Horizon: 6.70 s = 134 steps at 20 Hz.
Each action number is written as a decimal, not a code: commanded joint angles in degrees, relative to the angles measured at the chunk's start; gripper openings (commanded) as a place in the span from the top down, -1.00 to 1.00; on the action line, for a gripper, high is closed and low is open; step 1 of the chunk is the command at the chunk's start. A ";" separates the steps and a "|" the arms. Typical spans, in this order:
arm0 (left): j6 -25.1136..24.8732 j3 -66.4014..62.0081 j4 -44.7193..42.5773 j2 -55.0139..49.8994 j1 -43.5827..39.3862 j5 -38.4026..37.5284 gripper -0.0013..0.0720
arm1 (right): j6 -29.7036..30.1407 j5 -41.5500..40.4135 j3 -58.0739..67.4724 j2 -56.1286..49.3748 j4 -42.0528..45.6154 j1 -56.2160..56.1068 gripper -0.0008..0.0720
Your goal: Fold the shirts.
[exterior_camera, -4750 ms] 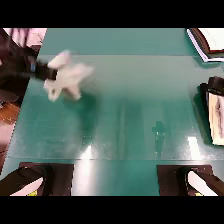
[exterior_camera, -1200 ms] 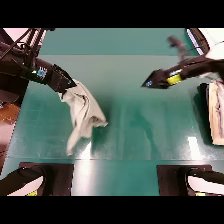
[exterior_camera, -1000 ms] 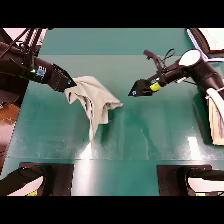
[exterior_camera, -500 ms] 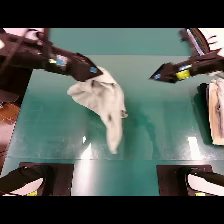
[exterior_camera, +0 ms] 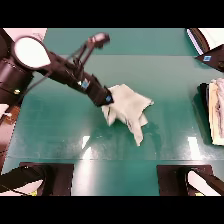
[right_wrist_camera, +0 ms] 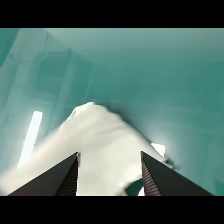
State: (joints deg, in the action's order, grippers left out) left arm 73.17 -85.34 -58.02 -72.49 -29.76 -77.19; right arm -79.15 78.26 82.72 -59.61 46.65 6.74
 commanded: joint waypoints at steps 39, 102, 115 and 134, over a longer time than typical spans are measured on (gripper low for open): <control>6.21 -15.98 -26.16 7.56 -0.55 5.11 0.88 | 2.82 -15.08 -33.00 -6.86 0.24 -14.62 -0.67; 19.76 2.67 -28.35 2.01 13.11 7.02 0.88 | -1.86 -7.04 24.48 -23.12 18.62 -10.43 0.94; 9.35 1.81 -13.68 -16.44 24.26 20.70 -0.64 | -1.88 -15.76 34.97 -46.82 21.46 -16.94 -0.28; 0.39 36.46 0.17 -4.00 49.44 10.88 -0.64 | 2.29 -7.82 -11.17 -11.93 17.33 -10.27 0.14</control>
State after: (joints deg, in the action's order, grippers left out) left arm 76.03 -57.84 -64.71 -77.32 18.92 -72.71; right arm -76.95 72.93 77.19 -75.13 63.96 -2.35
